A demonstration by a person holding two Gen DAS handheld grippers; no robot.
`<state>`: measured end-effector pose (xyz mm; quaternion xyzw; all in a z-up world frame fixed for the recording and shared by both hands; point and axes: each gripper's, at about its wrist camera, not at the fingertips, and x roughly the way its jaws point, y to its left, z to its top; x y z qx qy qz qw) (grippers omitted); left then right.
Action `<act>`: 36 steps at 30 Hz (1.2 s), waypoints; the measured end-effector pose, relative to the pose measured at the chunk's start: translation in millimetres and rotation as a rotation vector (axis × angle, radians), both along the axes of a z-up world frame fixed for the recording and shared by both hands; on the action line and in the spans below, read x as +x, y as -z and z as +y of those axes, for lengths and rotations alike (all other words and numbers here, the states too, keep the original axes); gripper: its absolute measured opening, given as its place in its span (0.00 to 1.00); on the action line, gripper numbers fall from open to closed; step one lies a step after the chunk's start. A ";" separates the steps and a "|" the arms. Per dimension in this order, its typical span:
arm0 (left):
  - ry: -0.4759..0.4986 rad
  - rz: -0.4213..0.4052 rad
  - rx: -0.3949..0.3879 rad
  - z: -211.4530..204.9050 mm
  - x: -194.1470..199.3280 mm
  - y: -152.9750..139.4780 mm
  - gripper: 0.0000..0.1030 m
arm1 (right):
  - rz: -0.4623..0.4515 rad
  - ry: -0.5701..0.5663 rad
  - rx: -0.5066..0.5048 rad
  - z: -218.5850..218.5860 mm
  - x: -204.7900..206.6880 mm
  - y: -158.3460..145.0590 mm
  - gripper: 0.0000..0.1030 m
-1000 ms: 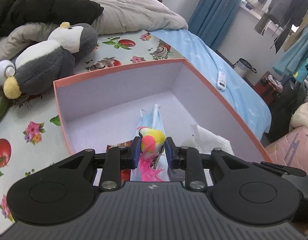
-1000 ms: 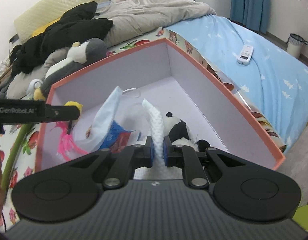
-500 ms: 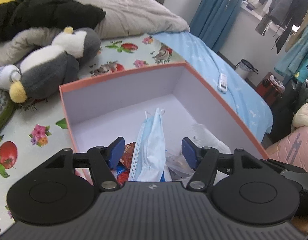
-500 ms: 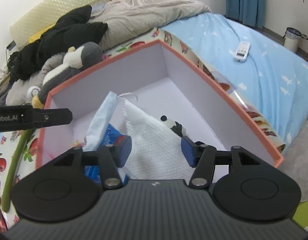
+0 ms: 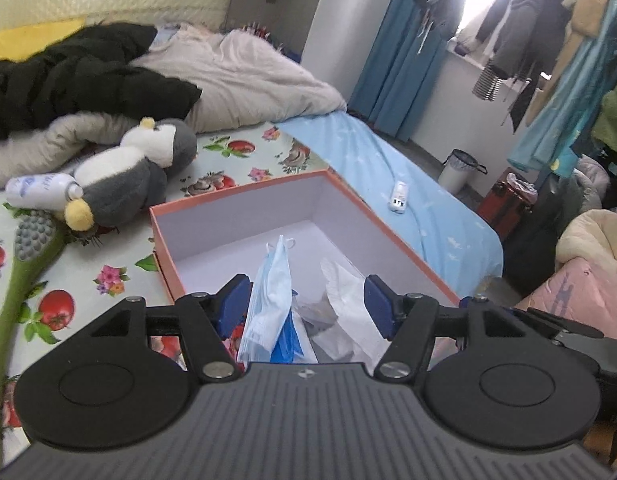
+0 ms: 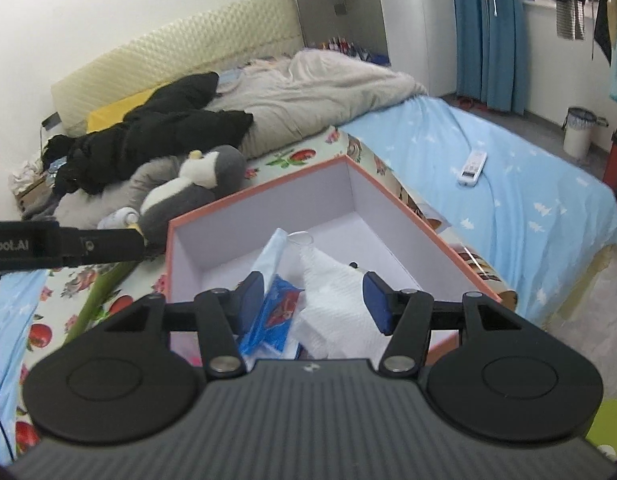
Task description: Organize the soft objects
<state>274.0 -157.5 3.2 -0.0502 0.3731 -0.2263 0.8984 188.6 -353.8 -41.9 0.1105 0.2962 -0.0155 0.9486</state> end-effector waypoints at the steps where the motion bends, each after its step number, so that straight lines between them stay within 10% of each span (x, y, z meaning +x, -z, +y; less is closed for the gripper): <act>1: 0.002 -0.009 -0.002 2.7 -10.9 -5.4 0.67 | -0.009 -0.002 -0.002 2.0 -7.6 -3.9 0.56; 20: 0.031 -0.153 -0.057 43.5 -189.7 -67.2 0.67 | -0.155 0.012 -0.027 34.0 -144.3 -60.2 0.56; 36: -0.039 -0.137 -0.015 52.2 -225.5 -53.6 0.67 | -0.113 -0.015 -0.005 43.2 -176.2 -36.7 0.56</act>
